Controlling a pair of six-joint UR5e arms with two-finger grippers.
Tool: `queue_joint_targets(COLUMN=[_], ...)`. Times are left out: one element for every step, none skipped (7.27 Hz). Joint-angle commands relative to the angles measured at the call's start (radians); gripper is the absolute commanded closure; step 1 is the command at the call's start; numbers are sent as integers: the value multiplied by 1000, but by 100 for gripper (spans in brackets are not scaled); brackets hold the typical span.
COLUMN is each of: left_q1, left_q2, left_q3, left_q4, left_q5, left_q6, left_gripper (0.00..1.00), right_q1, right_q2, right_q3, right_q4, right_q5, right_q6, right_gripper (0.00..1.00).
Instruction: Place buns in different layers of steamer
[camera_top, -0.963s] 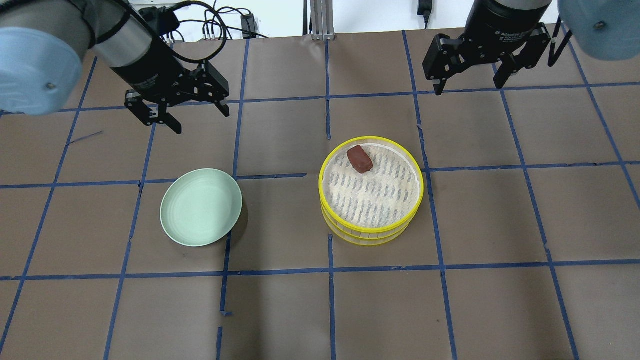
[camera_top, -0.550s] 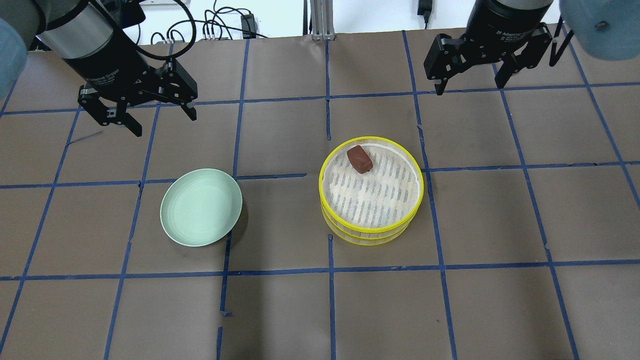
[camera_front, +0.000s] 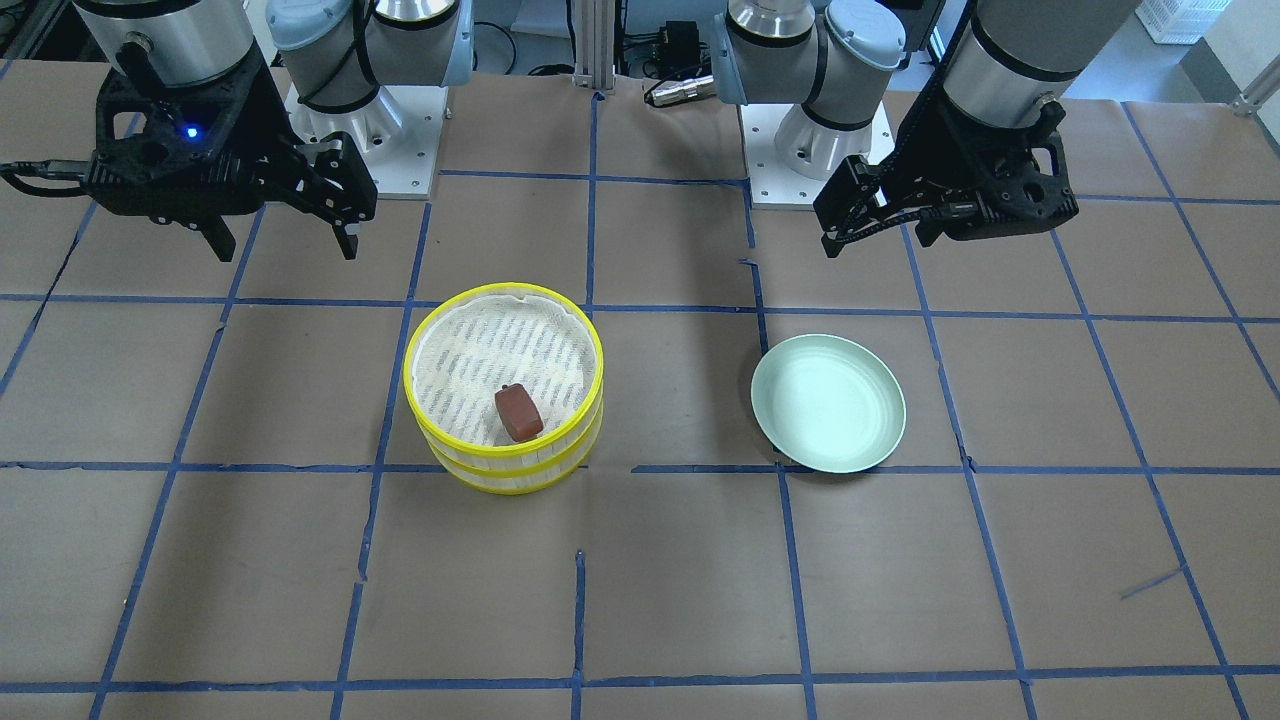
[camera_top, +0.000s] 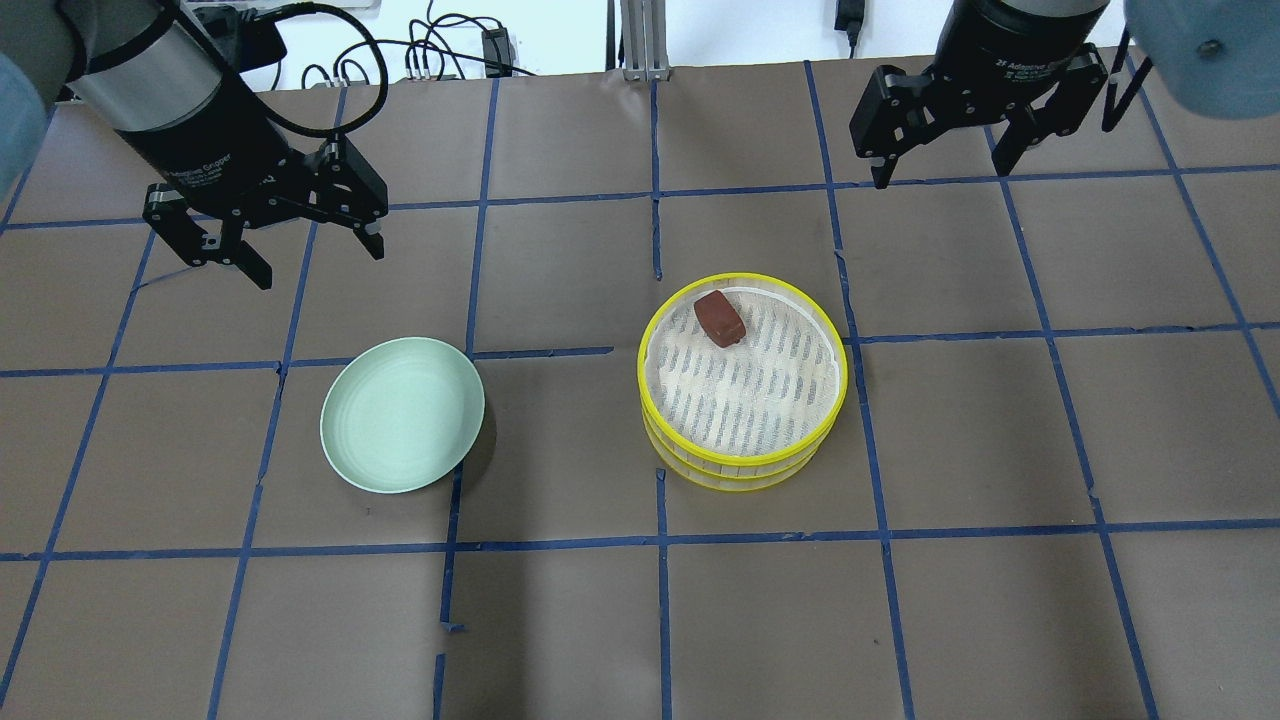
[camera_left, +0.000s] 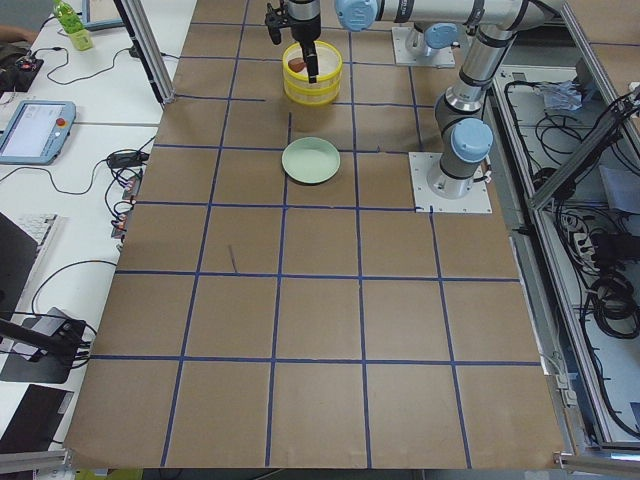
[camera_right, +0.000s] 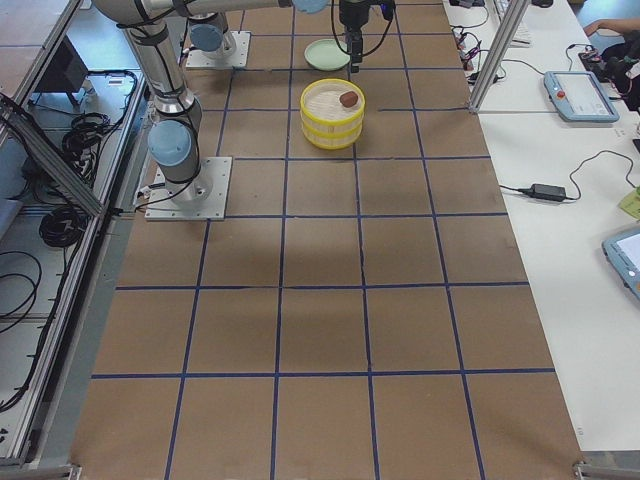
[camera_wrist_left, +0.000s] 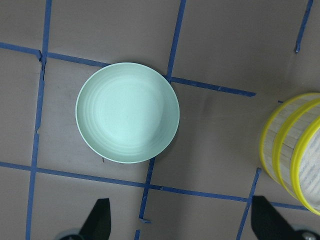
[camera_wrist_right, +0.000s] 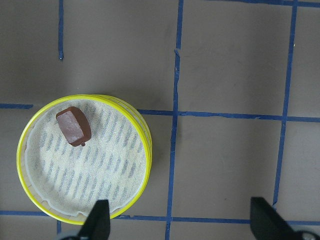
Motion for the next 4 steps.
queue_joint_targets(left_q1=[-4, -15, -10, -10], left_q2=[6, 11, 29, 32], left_q3=[-3, -10, -24, -24], left_q4=[-10, -7, -4, -1], left_q5=[12, 68, 81, 112], left_q6=[1, 58, 221, 251], left_gripper=[0, 0, 0, 0], right_q1=[1, 0, 1, 6], right_q2=[-1, -1, -1, -1], right_q3=[0, 0, 0, 0], right_q4=[-2, -2, -3, -3], right_q5=[1, 1, 1, 1], right_q6=[-1, -1, 0, 0], right_gripper=[0, 0, 0, 0])
